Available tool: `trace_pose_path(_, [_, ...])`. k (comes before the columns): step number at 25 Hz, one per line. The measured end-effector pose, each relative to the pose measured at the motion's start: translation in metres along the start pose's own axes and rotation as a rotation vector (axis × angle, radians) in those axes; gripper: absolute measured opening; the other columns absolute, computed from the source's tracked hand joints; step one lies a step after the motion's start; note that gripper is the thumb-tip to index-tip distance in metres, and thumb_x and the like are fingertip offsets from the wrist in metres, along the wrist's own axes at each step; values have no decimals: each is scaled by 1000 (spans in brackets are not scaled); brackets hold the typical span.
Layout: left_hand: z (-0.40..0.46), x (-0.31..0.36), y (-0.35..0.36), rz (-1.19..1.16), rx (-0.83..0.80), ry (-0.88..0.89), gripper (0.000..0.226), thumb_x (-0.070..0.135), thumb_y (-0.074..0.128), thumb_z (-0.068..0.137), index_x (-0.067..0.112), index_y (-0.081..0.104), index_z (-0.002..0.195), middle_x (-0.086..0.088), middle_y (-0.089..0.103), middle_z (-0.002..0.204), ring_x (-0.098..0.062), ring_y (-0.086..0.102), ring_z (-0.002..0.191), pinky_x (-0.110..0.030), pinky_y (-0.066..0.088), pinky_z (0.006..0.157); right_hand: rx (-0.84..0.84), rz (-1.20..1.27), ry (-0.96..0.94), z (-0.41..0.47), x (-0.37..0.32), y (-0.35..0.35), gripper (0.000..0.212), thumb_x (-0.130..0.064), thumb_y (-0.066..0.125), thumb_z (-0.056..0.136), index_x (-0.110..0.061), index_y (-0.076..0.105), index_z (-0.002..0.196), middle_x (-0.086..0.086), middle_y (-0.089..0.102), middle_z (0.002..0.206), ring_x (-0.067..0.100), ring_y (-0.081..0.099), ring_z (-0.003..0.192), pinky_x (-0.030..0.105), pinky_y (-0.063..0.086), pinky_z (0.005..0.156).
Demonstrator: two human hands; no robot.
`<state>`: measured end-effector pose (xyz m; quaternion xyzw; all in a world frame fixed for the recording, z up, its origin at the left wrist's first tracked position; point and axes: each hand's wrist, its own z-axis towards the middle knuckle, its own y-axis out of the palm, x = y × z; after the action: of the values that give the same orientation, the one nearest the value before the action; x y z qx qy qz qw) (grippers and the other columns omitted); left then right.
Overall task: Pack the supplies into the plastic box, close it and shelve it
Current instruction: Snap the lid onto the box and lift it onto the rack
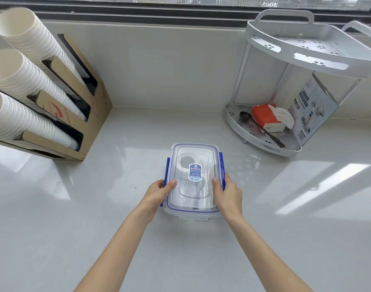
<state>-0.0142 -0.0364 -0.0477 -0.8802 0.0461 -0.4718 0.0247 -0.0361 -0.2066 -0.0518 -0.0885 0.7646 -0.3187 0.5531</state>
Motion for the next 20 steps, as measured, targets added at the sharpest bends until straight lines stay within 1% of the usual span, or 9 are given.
trace_pose_path(3, [-3,2,2,17,35,26,45,27,53,89,1,44,125,4,54,94,-18,49,93,-22,41,67,41,-74,-14,-1,-1,4,42,-28,37,97,-3,46,129,23,66,94,39,56,96,32,35,69])
trace_pose_path(6, [-6,3,5,10,58,40,43,26,52,89,2,45,124,2,53,97,-15,51,87,-20,40,66,50,-106,-14,-3,-4,3,42,-27,35,97,-3,44,130,25,65,98,40,55,99,33,32,69])
trace_pose_path(8, [-9,4,5,21,78,48,45,25,54,88,3,44,125,-1,52,105,-17,50,92,-23,42,75,47,-117,-13,-3,-4,2,41,-27,36,97,-2,46,128,26,65,98,41,55,99,33,33,69])
trace_pose_path(10, [-10,3,4,28,114,63,49,27,57,86,5,42,127,-7,54,119,-20,51,99,-31,43,87,48,-122,-24,-4,-4,2,41,-28,36,97,-1,47,126,25,65,97,41,56,97,34,34,68])
trace_pose_path(12, [-8,2,3,65,157,84,55,27,60,84,7,38,130,-10,48,131,-24,50,107,-36,42,96,54,-123,-31,-4,-3,3,41,-28,37,96,-2,48,125,25,65,96,40,57,96,34,34,68])
trace_pose_path(14, [-7,3,4,107,181,97,61,27,61,83,8,34,134,-12,44,131,-23,48,107,-34,40,97,53,-130,-35,-4,-3,2,41,-28,37,96,-2,48,126,25,66,97,40,57,96,36,38,69])
trace_pose_path(16, [-7,3,5,110,178,126,51,25,61,84,9,44,129,-16,49,127,-23,51,99,-32,42,92,55,-128,-39,-4,-4,2,41,-28,37,96,-2,48,126,24,66,98,40,57,97,37,42,72])
trace_pose_path(18, [-8,1,5,105,164,173,33,22,59,85,9,57,115,-20,56,120,-26,57,93,-32,46,85,55,-119,-33,-4,-3,2,41,-28,37,96,-2,48,126,24,66,98,40,57,97,37,42,72])
trace_pose_path(20, [-11,-1,6,122,177,198,24,22,56,86,13,61,108,-15,62,111,-26,57,89,-36,46,85,47,-111,-24,-4,-3,2,42,-29,37,96,-2,47,127,24,66,98,39,57,98,37,41,71])
